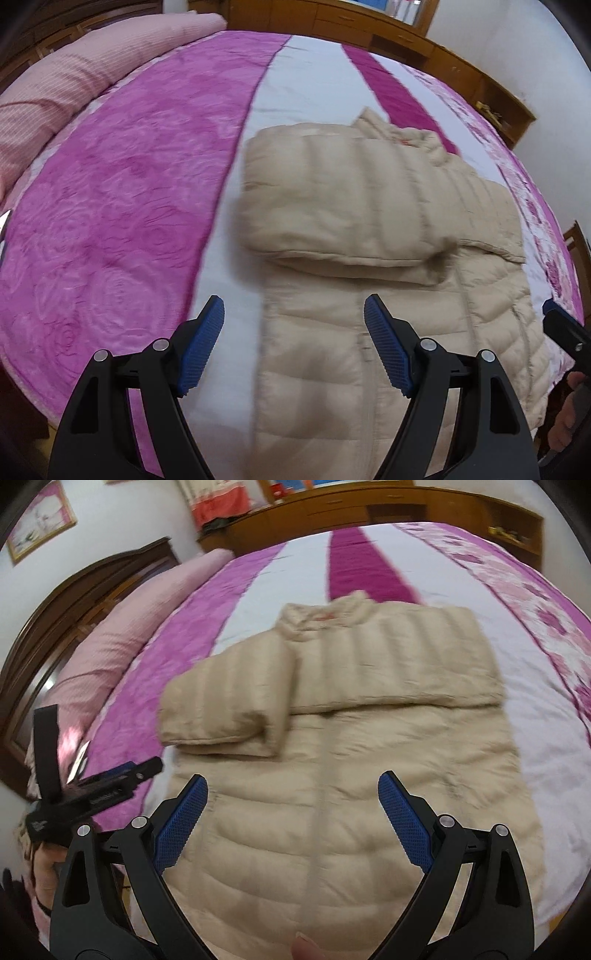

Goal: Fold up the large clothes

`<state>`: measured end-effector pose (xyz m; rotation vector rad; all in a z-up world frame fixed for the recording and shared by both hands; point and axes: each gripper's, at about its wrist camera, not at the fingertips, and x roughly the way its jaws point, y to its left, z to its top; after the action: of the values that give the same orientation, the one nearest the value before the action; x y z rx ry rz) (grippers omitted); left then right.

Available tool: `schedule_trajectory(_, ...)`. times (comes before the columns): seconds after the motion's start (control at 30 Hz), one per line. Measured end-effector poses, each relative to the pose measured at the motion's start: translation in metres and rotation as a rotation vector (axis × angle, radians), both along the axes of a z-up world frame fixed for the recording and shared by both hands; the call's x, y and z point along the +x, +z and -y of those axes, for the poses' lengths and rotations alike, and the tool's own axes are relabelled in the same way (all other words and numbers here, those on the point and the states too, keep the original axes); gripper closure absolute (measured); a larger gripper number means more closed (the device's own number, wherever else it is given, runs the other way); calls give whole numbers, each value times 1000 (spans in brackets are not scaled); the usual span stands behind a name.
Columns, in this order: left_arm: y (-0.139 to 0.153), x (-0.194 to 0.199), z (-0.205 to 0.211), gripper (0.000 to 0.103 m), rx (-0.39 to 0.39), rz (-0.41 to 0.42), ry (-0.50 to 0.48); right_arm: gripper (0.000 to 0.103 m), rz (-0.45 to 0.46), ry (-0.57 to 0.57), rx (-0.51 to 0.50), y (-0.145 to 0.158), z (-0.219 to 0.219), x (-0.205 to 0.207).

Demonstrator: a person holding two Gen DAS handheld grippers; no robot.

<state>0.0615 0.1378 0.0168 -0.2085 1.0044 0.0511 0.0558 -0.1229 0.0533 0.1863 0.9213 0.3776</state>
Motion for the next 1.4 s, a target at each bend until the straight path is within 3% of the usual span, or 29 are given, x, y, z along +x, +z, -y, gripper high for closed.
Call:
schedule_trajectory(0.53,-40,1,-38,28,-21,-79,14,10,-42,147,-42,-22,-139,59)
schedule_trajectory(0.87,-56,-6,-65,28,-36,-94,47,12,-102,133,-122,-59,-180,101)
schedule_trajectory(1.03,-57,-5,-67,28,-41,-89,52,33,-140,133,-216,-78,-187,102)
schedule_trajectory(1.13,-57,-5,-66,28,-39,-91,52,56,-146,142,-231,-81,-185,99)
schedule_trajectory(1.2,-55,-6,-64,28,-43,-88,52,81,-147,151,-211,-79,-180,99)
schedule_trajectory(1.27,-51,-8,-62,28,-49,-81,53,89,-152,164,-172,-74,-173,96)
schedule_trajectory(1.4,-39,-9,-55,28,-44,-59,38,92,-144,184,-70,-54,-145,88)
